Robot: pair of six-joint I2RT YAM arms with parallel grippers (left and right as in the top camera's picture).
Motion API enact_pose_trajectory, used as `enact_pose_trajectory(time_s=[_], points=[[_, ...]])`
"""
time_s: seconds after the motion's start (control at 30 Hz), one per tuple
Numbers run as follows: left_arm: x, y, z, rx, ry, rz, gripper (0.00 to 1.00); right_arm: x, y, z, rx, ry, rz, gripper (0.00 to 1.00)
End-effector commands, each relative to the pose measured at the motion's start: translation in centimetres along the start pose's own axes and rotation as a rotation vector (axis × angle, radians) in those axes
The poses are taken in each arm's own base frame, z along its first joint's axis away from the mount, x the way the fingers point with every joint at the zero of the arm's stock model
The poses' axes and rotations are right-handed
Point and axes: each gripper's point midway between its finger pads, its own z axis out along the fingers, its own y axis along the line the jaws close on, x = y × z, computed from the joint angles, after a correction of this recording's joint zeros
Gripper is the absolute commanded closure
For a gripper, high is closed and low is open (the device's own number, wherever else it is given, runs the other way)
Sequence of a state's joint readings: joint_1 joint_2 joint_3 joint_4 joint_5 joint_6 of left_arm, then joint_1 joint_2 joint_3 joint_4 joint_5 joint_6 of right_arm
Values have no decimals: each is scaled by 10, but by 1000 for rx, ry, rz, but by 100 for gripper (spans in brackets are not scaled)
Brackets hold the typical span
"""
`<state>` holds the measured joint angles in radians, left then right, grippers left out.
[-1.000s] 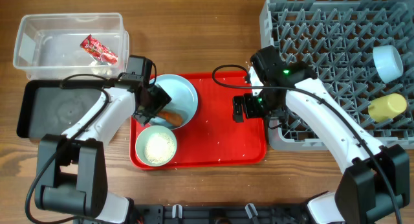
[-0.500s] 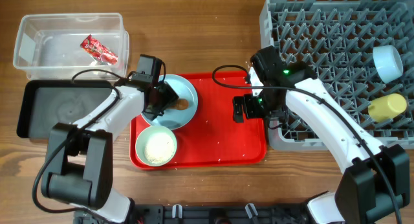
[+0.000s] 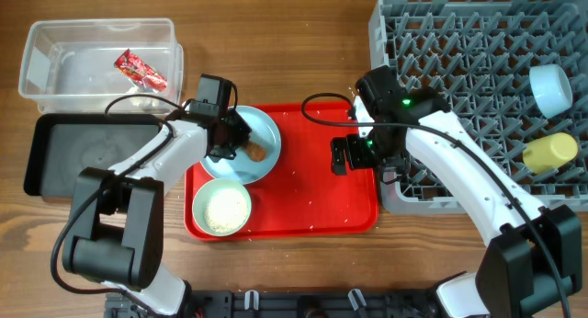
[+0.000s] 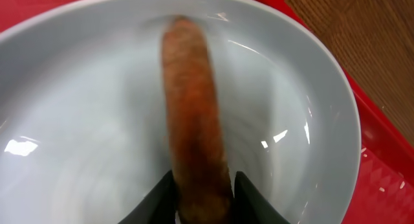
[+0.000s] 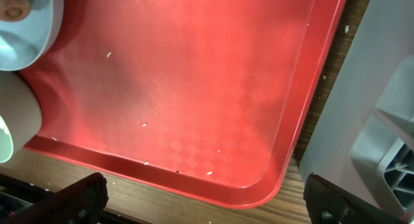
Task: Sort waste into correct bins and load items into the dishwasher rack
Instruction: 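Place the carrot onto the black tray with the left gripper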
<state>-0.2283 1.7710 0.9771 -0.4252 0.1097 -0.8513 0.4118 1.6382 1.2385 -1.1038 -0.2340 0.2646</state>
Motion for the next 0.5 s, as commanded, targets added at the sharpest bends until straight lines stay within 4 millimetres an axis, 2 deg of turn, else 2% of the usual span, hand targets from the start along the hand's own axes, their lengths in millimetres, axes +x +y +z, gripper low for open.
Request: enact_pose_trajectory(time_s=[0.0,0.07,0.2,0.33,0.47], points=[[8,11,9,-41,25,6,79,2,-2,3,13,13,-11,0],[6,9,6,-31,17,9,81,2,-2,3,13,14,-11,0],[-1,-3,-15,21,-26,51,92,3,-2,3,14,16,-14,0],[-11,-10,-58,53,-119,128,96,4,-2,3,15,22,-19,1],[-24,10,-99,8,-209,89,96,6,-3,3,17,29,-22,0]])
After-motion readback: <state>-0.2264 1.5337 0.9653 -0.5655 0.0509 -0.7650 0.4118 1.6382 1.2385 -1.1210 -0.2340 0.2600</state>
